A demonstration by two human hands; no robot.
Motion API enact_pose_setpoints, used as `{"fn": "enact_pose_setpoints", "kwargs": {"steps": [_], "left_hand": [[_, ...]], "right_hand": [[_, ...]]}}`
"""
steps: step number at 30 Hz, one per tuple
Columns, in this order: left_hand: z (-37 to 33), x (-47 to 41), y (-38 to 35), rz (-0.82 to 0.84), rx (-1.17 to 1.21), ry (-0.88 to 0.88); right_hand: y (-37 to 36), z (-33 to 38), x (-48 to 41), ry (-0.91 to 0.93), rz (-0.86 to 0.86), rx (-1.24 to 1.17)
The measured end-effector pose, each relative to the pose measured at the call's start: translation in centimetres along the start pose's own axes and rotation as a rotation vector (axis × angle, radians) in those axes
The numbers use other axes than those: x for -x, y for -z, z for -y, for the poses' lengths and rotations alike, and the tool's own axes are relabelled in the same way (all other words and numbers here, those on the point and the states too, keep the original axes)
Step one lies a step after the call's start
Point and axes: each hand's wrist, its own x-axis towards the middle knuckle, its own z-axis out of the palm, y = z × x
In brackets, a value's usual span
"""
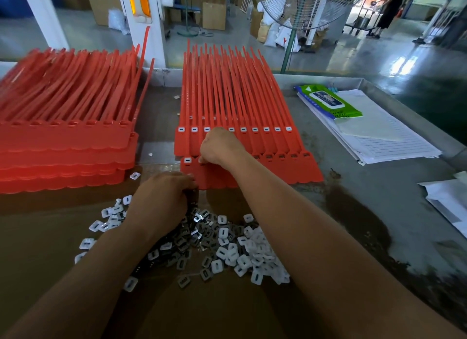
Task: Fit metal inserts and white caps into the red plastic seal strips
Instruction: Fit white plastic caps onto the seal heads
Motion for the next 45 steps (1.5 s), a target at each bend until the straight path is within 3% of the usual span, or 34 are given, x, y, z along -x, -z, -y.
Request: {"fn": "enact_pose_setpoints", "kwargs": {"steps": [21, 31, 37, 45], "left_hand": [[0.0, -0.1, -0.2, -0.023, -0.024, 0.016], [0.1, -0.2, -0.3, -0.003, -0.04, 0.039], [0.2, -0.4, -0.3, -0.001, -0.041, 0.048], [0.2, -0.4, -0.3, 0.003, -0.029, 0.046]], "right_hand": [[3.2, -3.4, 6.5, 0.315, -0.027, -0.245], [5.6, -7.5, 12.7, 0.332, 0.165, -0.11], [5.1, -9.0, 14.3, 0.324, 0.263, -0.163], [4.6, -9.0, 14.5, 0.312, 0.305, -0.126]]}}
